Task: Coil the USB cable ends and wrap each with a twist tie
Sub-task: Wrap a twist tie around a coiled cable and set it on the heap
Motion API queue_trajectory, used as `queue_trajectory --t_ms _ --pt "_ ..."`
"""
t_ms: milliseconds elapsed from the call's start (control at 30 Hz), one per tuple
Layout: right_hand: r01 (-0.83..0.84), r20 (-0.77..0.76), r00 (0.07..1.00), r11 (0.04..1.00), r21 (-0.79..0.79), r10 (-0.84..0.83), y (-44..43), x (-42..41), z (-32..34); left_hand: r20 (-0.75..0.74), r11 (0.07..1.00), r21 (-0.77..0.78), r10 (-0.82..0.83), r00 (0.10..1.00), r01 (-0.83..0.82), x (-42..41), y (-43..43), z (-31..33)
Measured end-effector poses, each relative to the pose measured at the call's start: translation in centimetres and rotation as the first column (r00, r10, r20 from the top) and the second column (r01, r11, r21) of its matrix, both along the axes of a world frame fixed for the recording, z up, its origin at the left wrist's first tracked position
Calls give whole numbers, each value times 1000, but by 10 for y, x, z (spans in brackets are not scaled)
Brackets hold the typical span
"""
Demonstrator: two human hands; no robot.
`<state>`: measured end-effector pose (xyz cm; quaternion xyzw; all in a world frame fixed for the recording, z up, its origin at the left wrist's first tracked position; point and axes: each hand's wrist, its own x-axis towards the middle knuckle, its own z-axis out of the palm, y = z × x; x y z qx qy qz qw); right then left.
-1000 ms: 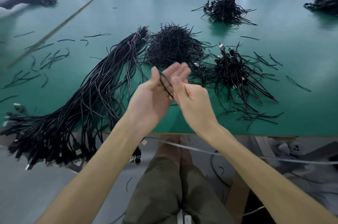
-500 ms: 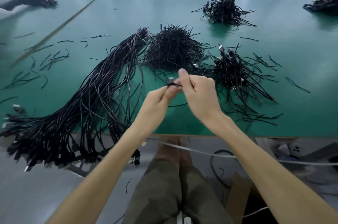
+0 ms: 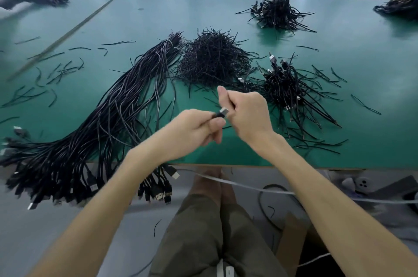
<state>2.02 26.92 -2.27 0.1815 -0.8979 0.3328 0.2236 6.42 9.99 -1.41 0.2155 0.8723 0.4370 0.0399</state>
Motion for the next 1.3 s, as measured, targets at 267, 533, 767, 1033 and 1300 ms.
queue_trajectory --t_ms 267,533,767,1033,1300 --pt "-65 15 997 958 -280 72 -24 16 -3 239 607 678 352 905 -415 -15 40 -18" --pt "-108 108 988 993 -52 113 -18 26 -22 606 -65 786 -117 787 -615 -28 34 5" --pt "-217 199 957 976 15 209 -13 23 -20 493 38 870 -130 861 -492 -27 24 1" --pt "-208 304 896 910 -357 324 -18 27 -14 392 235 904 -117 912 -358 -19 22 -17" --pt "-199 288 888 865 -461 358 -11 28 -17 321 693 650 121 939 -312 -3 7 5"
